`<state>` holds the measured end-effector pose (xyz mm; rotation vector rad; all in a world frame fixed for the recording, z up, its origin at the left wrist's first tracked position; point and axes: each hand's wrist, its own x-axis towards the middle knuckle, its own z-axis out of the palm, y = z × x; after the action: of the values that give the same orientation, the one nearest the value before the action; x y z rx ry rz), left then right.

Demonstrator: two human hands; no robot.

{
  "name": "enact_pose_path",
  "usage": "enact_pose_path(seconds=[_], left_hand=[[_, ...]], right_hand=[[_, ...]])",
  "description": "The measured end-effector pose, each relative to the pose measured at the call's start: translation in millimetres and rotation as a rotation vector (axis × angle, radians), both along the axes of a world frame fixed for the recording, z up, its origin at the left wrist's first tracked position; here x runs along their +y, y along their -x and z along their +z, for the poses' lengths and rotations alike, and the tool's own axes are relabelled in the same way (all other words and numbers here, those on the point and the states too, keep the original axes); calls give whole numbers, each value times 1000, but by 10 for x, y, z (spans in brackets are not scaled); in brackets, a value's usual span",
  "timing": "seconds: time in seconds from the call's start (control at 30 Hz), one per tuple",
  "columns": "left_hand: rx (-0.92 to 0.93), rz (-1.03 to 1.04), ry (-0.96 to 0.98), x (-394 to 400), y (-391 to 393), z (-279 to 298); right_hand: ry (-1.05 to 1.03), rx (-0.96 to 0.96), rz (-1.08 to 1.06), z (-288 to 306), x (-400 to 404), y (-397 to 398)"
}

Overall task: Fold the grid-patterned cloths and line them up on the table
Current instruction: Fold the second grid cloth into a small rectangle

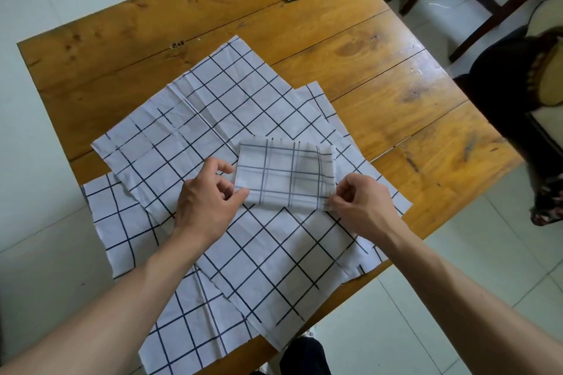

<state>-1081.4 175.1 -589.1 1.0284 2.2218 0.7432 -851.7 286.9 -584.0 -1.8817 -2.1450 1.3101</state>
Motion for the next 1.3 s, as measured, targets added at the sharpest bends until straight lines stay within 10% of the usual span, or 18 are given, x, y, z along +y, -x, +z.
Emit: enact_pose_path(seconds=[0.37,0.63,1.3], left_hand=[[129,-73,-19,62,6,-101],[510,-386,-147,64,-42,-180],[533,-447,-69,161,-118,-178]], right_hand=[[-142,-126,-22,38,-67,66],[-636,-158,470,-77,-208,101],[-404,-70,494,-443,-304,399]])
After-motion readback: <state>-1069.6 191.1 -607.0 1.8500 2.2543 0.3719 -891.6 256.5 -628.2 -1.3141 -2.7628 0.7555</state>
